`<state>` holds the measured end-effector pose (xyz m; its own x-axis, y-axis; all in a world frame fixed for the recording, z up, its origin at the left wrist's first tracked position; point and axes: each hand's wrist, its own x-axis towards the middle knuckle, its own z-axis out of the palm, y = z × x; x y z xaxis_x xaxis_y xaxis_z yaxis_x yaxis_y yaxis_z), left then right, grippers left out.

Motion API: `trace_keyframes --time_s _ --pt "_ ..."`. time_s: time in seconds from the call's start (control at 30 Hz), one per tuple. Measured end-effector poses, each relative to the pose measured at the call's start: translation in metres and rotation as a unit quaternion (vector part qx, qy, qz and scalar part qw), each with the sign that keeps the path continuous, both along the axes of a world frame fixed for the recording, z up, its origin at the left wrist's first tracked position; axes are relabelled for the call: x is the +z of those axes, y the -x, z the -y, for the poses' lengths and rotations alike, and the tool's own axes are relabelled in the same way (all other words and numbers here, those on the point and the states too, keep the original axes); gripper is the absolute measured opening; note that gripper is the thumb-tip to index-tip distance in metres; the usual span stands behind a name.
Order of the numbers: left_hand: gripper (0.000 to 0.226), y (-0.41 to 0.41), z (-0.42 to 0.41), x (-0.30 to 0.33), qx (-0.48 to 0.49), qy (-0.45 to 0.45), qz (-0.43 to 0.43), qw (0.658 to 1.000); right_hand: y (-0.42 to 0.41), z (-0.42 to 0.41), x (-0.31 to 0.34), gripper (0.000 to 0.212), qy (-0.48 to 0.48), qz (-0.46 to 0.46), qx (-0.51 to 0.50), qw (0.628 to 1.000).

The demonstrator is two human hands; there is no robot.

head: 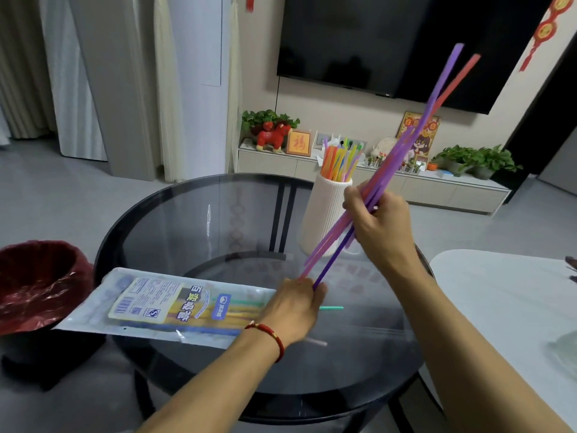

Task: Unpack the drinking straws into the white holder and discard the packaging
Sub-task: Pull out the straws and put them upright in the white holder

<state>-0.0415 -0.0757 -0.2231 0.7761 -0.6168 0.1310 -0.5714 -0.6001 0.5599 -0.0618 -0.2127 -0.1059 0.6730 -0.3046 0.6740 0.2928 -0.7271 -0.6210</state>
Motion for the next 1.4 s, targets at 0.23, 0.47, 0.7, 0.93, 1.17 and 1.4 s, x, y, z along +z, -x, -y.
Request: trace_keyframes --time_s 0.23,0.47,0.7,0.93,1.17,1.4 --pt "0.051 -0.001 -0.004 -0.003 0.024 0.005 -0.014 1.000 -0.010 -0.013 -0.041 0.037 0.034 -0.063 0.018 0.997" --pt "0.046 -0.009 -0.019 -0.010 0.010 -0.030 0.019 0.999 -0.015 0.017 -0.028 0.045 -0.001 0.017 -0.047 0.999" --pt "0.027 -0.016 -0.026 -0.009 0.037 -0.023 0.038 0.998 -0.023 0.031 -0.075 0.038 0.026 -0.139 -0.054 0.989" --pt "0.022 -0.014 -0.024 -0.008 0.047 -0.012 0.044 0.998 -0.031 0.031 -0.108 0.030 0.060 -0.140 -0.057 0.987" --pt "0.022 -0.015 -0.026 -0.009 0.054 -0.021 0.044 0.997 -0.025 0.039 -0.140 0.027 0.062 -0.238 -0.024 0.969" --pt "0.022 -0.016 -0.026 -0.009 0.064 -0.029 0.040 0.997 -0.018 0.047 -0.141 0.031 -0.008 -0.252 -0.027 0.967"
